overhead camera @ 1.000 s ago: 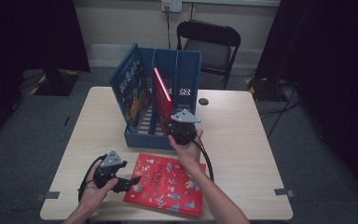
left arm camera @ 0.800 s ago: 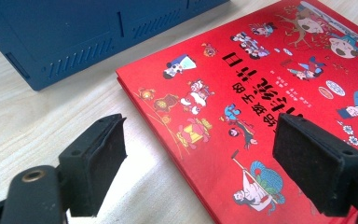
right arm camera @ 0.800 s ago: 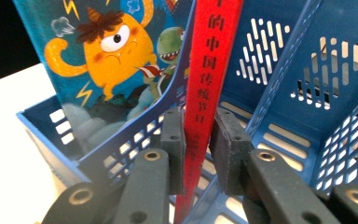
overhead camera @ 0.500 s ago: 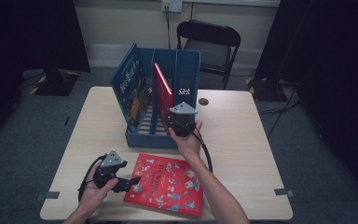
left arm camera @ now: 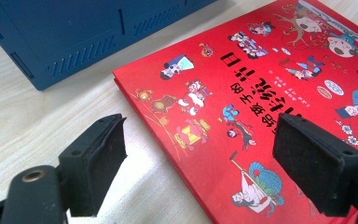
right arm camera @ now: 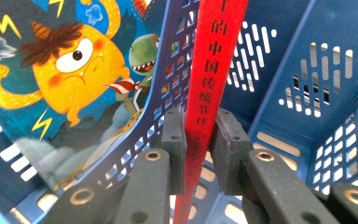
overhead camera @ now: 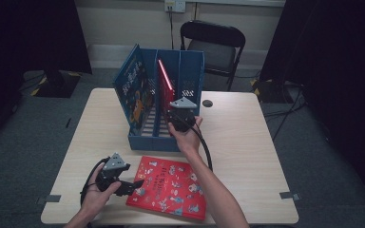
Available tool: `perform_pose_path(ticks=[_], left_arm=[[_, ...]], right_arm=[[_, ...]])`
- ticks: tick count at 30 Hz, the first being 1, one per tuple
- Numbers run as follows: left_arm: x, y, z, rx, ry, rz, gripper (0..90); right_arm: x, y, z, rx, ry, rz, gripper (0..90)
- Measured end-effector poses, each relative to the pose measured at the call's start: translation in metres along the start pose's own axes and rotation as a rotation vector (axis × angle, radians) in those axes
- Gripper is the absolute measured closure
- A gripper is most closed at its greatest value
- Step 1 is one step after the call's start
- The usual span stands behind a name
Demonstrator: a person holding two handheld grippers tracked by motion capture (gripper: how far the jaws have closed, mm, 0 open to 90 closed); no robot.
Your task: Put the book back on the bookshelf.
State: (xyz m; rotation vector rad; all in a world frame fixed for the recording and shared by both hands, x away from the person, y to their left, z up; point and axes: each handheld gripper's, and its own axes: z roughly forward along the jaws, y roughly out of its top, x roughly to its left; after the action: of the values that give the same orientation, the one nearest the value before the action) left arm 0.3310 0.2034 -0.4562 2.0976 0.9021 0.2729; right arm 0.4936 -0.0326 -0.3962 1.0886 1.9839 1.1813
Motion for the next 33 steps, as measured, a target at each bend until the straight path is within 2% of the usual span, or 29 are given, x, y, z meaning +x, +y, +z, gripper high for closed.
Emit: perform_pose_path(ticks=[21, 33], left_arm=[[0.0, 0.0, -0.001, 0.001, -0.003, 0.005, 16.7], [0.0, 0.0, -0.001, 0.002, -0.005, 0.003, 16.8]], right_arm=[[0.025, 0.015, 0.024, 0.009, 0.032, -0.005, 68.6], [0.03, 0.019, 0.03, 0.012, 0.055, -0.01, 64.6]])
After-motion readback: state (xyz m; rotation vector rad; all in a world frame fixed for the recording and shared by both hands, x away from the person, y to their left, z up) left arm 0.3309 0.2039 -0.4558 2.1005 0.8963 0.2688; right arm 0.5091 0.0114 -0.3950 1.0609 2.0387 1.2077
